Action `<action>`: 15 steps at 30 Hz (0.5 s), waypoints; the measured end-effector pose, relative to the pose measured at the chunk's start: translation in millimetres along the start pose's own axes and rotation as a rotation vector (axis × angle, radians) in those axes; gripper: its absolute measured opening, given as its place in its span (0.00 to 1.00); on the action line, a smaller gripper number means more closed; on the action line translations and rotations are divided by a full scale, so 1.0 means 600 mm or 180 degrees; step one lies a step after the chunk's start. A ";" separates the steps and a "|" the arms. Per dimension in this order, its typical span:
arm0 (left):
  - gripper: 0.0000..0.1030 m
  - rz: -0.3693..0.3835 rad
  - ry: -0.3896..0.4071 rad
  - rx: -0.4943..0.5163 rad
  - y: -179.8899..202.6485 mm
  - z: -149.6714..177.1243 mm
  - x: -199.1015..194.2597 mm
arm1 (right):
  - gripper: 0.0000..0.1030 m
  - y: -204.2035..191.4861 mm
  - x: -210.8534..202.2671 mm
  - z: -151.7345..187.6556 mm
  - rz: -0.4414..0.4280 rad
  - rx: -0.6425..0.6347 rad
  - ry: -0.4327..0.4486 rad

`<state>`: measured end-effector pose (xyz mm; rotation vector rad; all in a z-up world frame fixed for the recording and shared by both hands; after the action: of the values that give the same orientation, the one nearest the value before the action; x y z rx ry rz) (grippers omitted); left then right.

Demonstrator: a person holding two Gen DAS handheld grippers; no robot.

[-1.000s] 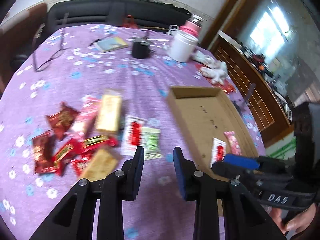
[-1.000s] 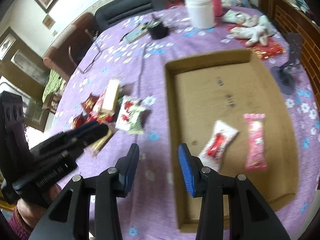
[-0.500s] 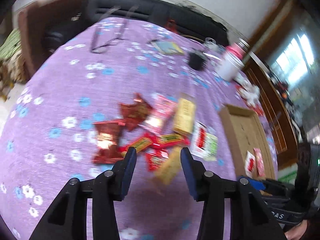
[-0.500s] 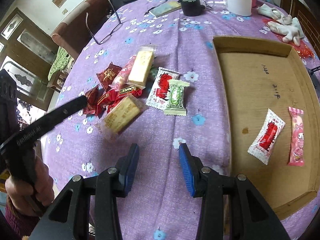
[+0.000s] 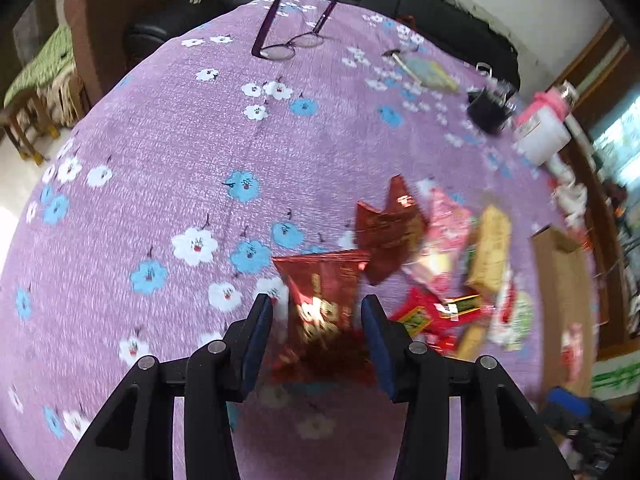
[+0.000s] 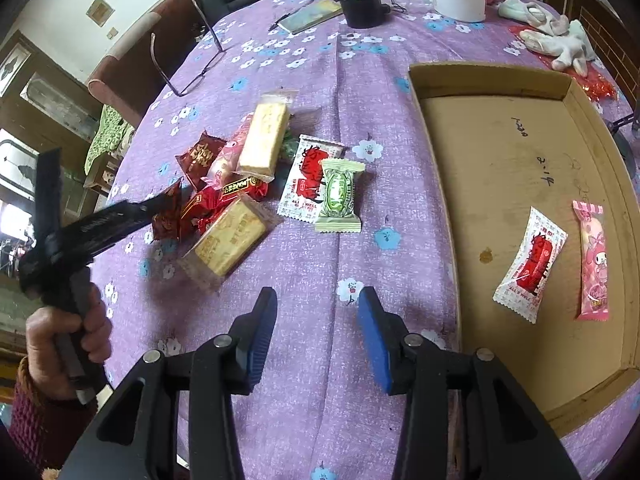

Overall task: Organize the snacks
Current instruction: 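Grasp a dark red wrapped snack with the left gripper while the right grasps a yellow cake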

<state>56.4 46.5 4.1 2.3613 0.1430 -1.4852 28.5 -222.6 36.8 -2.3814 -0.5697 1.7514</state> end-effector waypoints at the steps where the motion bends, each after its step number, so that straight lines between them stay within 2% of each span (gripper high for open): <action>1: 0.40 -0.0029 0.0040 0.0059 0.000 0.000 0.002 | 0.41 -0.003 0.002 -0.002 -0.0011 -0.0005 -0.0009; 3: 0.33 -0.0130 0.0102 0.0208 0.000 0.001 0.000 | 0.42 -0.014 0.010 -0.006 -0.0034 -0.0019 -0.0030; 8: 0.32 -0.0177 0.0138 0.0365 -0.020 0.021 -0.013 | 0.50 -0.042 0.037 -0.029 -0.0207 0.0055 -0.0107; 15: 0.32 -0.0189 0.0127 0.0479 -0.043 0.048 -0.031 | 0.51 -0.072 0.112 -0.054 -0.0457 0.0515 -0.0399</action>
<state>16.5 62.5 3.0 2.5269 0.1158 -1.5259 66.4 -154.1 1.0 -2.0822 -0.5751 1.8181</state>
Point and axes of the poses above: each gripper's, at about its wrist camera, not at the fingertips, and x roughly the way its jaws point, y to its right, z to its underside, the point moved 2 cm from there along x, roughly the way its jaws point, and after that the axes turned 2 degrees about y, right-handed, at the moved point
